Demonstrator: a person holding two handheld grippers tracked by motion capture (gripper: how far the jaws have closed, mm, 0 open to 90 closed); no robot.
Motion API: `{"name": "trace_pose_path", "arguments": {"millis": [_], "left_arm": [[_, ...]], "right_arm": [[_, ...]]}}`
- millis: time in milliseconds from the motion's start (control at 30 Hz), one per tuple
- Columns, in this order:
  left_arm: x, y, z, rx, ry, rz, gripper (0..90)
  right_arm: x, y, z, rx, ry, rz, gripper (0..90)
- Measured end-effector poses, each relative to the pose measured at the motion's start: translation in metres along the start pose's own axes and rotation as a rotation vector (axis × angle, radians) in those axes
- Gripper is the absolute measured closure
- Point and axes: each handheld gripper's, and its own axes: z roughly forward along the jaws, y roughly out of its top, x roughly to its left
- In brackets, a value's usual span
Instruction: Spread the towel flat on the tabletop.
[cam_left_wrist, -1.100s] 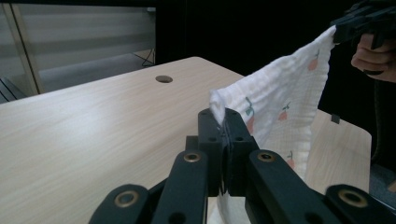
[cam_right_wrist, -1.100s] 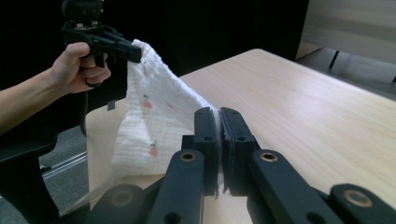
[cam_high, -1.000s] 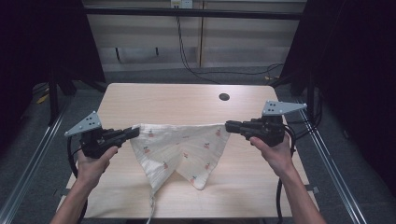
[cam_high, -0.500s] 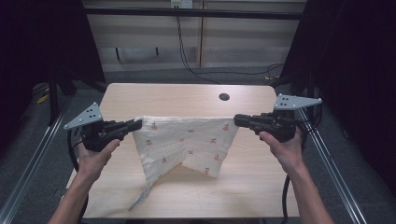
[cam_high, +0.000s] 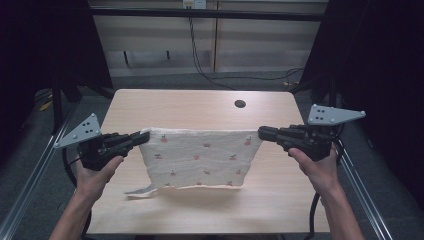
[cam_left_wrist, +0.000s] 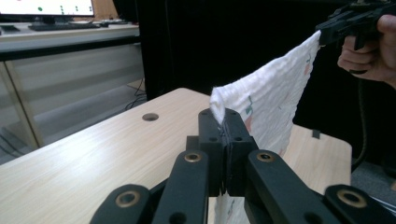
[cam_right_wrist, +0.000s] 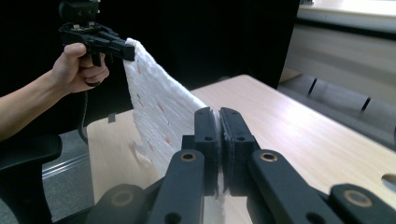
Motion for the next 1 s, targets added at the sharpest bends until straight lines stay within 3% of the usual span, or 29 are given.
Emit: {"name": "trace_pose_path", "arguments": {"millis": [100,200,367,400,433,633,667,800,1000], "left_arm": [[-0.006,0.006,-0.003,0.017,0.004,0.007,88.9],[-0.017,0.010,-0.006,0.006,-0.008,0.023,88.9],[-0.023,0.014,-0.008,0.003,-0.028,0.010,88.9],[-0.023,0.013,-0.005,-0.001,-0.015,0.007,88.9],[-0.021,0.010,0.005,0.026,-0.005,0.002,88.9],[-0.002,-0.009,0.033,0.081,-0.015,-0.049,88.9],[0.002,-0.014,0.040,0.096,-0.018,-0.059,88.8],[0.008,-0.022,0.048,0.100,-0.016,-0.089,88.7],[0.016,-0.038,0.063,0.157,0.001,-0.109,88.7]], "right_arm": [[0.011,0.004,-0.009,-0.015,-0.014,-0.037,86.7],[0.020,0.002,-0.018,-0.033,-0.022,-0.041,86.9],[0.030,0.001,-0.030,-0.044,-0.030,-0.049,86.9],[0.031,0.000,-0.032,-0.046,-0.036,-0.050,86.9],[0.031,-0.002,-0.034,-0.059,-0.035,-0.057,86.9],[0.011,-0.023,-0.027,-0.026,-0.067,-0.008,86.9],[0.001,-0.034,-0.021,0.001,-0.077,0.015,86.9],[-0.011,-0.044,-0.014,-0.002,-0.054,0.069,86.8],[-0.033,-0.054,0.002,0.042,-0.089,0.113,86.8]]}}
